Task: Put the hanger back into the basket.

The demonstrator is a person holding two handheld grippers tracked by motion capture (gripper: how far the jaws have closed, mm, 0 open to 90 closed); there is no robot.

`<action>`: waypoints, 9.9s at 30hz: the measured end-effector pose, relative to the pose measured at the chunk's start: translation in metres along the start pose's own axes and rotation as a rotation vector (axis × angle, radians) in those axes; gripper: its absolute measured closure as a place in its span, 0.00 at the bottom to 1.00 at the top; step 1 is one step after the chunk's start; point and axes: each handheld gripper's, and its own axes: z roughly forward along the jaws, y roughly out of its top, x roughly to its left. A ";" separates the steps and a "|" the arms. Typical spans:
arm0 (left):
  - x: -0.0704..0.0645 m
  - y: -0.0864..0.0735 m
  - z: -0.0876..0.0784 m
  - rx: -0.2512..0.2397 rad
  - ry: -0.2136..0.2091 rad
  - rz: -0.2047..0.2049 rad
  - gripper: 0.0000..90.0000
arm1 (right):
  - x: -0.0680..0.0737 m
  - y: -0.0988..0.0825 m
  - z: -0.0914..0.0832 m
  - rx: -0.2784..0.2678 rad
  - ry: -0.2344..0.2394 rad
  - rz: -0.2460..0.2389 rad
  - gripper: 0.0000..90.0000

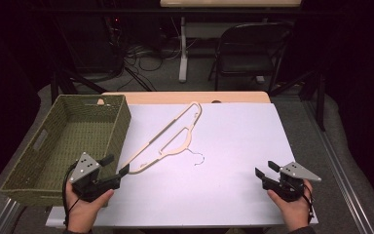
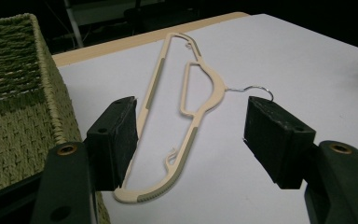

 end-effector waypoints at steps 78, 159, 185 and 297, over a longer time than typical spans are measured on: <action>-0.005 0.060 0.172 0.605 -0.071 0.142 0.71 | 0.003 -0.001 -0.002 0.004 0.045 -0.004 0.48; 0.005 0.058 0.253 0.911 -0.043 0.071 0.95 | -0.004 -0.002 -0.004 0.004 0.068 0.029 0.48; -0.031 0.077 0.210 0.829 -0.289 0.117 0.95 | 0.003 0.005 -0.001 -0.002 0.088 -0.064 0.48; -0.090 0.042 0.087 0.522 -0.448 0.429 0.53 | 0.129 0.039 0.022 0.043 0.403 -1.115 0.91</action>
